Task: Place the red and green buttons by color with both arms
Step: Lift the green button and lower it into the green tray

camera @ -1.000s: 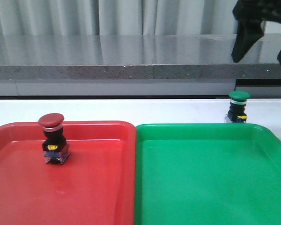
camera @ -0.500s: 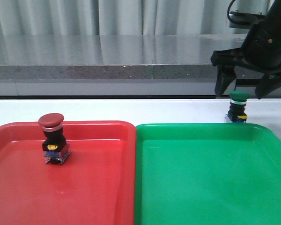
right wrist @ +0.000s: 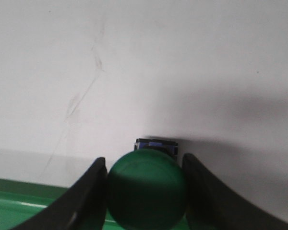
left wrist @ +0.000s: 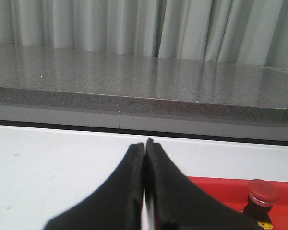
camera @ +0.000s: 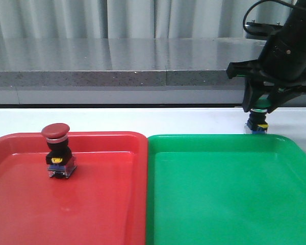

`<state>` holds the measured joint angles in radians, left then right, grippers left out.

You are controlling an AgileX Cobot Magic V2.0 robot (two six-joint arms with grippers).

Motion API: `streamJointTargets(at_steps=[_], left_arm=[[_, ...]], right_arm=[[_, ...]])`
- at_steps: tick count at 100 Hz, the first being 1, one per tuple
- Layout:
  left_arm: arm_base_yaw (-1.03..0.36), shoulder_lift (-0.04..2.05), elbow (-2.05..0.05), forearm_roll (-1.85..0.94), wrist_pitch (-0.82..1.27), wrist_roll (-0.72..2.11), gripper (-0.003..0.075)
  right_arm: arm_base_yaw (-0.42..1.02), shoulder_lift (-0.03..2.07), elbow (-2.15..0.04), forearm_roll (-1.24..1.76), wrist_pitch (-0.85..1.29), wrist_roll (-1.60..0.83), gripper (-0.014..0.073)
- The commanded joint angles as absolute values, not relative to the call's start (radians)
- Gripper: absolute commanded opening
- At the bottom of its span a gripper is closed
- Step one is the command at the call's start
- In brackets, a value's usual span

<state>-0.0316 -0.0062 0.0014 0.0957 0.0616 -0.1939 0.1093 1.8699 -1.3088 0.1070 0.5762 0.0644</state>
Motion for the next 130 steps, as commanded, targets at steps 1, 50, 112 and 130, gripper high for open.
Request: streamJointTargets(at_steps=[1,50,112,130], left_arm=[[-0.030,-0.037,0.044,0.097,-0.021,-0.201,-0.0019],[-0.030,-0.037,0.044,0.097,-0.021,-0.201,-0.0019],[-0.030,-0.037,0.044,0.097,-0.021,-0.201,-0.0019],[-0.030,-0.037,0.044,0.097,-0.021,-0.201,-0.0020]], right_arm=[[0.109,1.811,-1.362,0.112,0.566,0.052,0.0154],[0.195,1.623,-1.354,0.117,0.689,0.088,0.0155],[0.350,1.562,-0.991,0.117,0.389,0.260,0.0155],[0.350,1.576,-0.969,0.117,0.392,0.260,0.0155]])
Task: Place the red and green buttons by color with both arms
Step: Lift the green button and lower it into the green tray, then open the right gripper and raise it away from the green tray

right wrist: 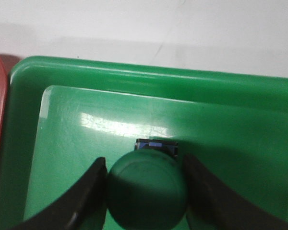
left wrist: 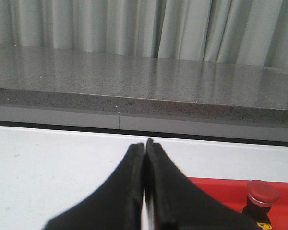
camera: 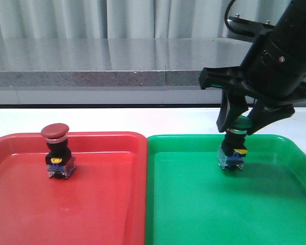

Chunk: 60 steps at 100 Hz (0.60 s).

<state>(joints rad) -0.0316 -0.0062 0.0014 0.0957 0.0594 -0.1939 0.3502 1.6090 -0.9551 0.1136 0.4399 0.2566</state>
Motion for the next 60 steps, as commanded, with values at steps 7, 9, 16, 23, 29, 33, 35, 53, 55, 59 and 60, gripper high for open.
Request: streamJointTargets(at_steps=[7,9,16,23,29,33,35,53,55,59,60], left_arm=[[-0.030,-0.037,0.044,0.097,-0.021,-0.201,-0.0019],[-0.030,-0.037,0.044,0.097,-0.021,-0.201,-0.0019],[-0.030,-0.037,0.044,0.097,-0.021,-0.201,-0.0019],[-0.030,-0.037,0.044,0.097,-0.021,-0.201,-0.0019],[-0.030,-0.037,0.044,0.097,-0.021,-0.201,-0.0019],[-0.030,-0.037,0.044,0.097,-0.021,-0.201,-0.0019],[-0.030,-0.037,0.044,0.097,-0.021,-0.201,-0.0019],[-0.030,-0.037,0.044,0.097,-0.021,-0.201,-0.0019],[-0.030,-0.037,0.044,0.097,-0.021,-0.201,-0.0019],[-0.030,-0.037,0.044,0.097,-0.021,-0.201,-0.0019],[-0.030,-0.037,0.044,0.097,-0.021,-0.201,-0.0019]], right_arm=[[0.350,1.592,-0.960,0.117,0.388,0.260,0.0155],[0.350,1.596,-0.960,0.117,0.387,0.260,0.0155],[0.350,1.613,-0.956,0.117,0.387,0.260,0.0155],[0.350,1.623,-0.956,0.118,0.390,0.260,0.0155],[0.350,1.624,-0.956,0.118,0.391,0.260,0.0155],[0.350,1.624,-0.956,0.118,0.394,0.260,0.0155],[0.350,1.624,-0.956,0.118,0.394,0.260,0.0155],[0.350,1.621,-0.956,0.118,0.398,0.260,0.0278],[0.350,1.620,-0.956,0.118,0.398,0.260,0.0309],[0.350,1.613,-0.956,0.118,0.398,0.260,0.0374],[0.350,1.612,-0.956,0.118,0.398,0.260,0.0385]])
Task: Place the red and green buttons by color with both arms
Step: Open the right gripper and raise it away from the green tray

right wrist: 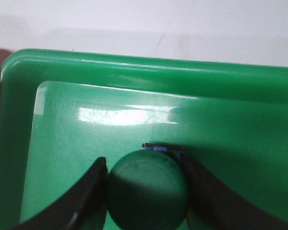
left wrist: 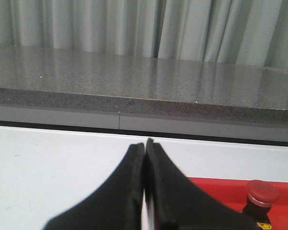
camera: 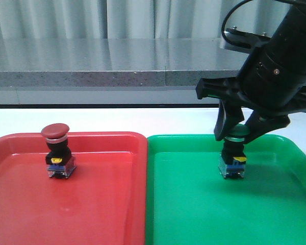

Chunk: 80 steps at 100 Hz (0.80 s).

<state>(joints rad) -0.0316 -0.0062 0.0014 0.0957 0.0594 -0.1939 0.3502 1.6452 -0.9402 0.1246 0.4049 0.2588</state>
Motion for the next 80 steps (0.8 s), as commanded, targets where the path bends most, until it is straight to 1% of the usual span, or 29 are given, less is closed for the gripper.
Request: streamJointTargets(at_steps=[1,4,11,19,34,55,80], left_arm=[[-0.030,-0.037,0.044,0.097,-0.021,-0.201,-0.0019],[-0.030,-0.037,0.044,0.097,-0.021,-0.201,-0.0019],[-0.030,-0.037,0.044,0.097,-0.021,-0.201,-0.0019],[-0.030,-0.037,0.044,0.097,-0.021,-0.201,-0.0019],[-0.030,-0.037,0.044,0.097,-0.021,-0.201,-0.0019],[-0.030,-0.037,0.044,0.097,-0.021,-0.201,-0.0019],[-0.030,-0.037,0.044,0.097,-0.021,-0.201,-0.0019]], right_arm=[[0.350,1.610,-0.956,0.118,0.398,0.260,0.0396],[0.350,1.602,-0.956,0.118,0.398,0.260,0.0449],[0.350,1.581,-0.956,0.118,0.398,0.260,0.0535],[0.350,1.551,-0.956,0.117,0.392,0.260,0.0585],[0.350,1.490,-0.956,0.095,0.372,0.259,0.0582],[0.348,1.394,-0.956,-0.020,0.366,0.259,0.0581],[0.348,1.222,-0.956,-0.124,0.388,0.259,0.0581]])
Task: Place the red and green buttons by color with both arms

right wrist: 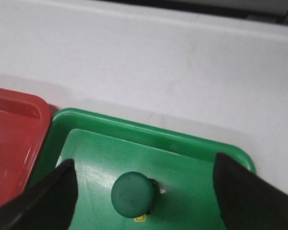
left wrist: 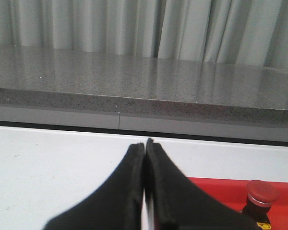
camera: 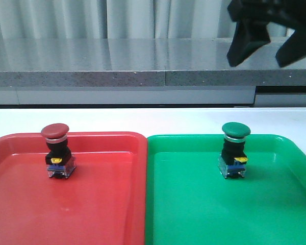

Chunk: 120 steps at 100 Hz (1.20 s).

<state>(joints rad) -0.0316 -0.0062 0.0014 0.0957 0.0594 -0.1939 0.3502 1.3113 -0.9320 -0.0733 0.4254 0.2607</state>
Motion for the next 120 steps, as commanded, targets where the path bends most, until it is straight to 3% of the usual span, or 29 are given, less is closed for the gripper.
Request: streamJointTargets(at_steps=[1,23,54,81,110,120], left_arm=[[-0.030,-0.037,0.044,0.097,-0.021,-0.201,-0.0019],[-0.030,-0.037,0.044,0.097,-0.021,-0.201,-0.0019],[-0.030,-0.037,0.044,0.097,-0.021,-0.201,-0.0020],[-0.030,-0.037,0.044,0.097,-0.021,-0.201,-0.0019],[-0.030,-0.037,0.044,0.097,-0.021,-0.201,-0.0019],[-0.030,-0.037,0.044,0.097,-0.021,-0.201,-0.0019]], right_arm=[[0.348,1.217,-0.956,-0.127,0.390,0.259,0.0581],[0.331,1.034,-0.900,-0.199,0.400,0.259,0.0581],[0.179,0.721,-0.684,-0.206,0.375,0.259,0.0581],[0.164,0.438,-0.523,-0.208,0.371,0.259,0.0581],[0.164,0.357,-0.497,-0.208,0.383,0.259,0.0578],[0.164,0.357,-0.497,-0.208,0.381,0.259,0.0518]])
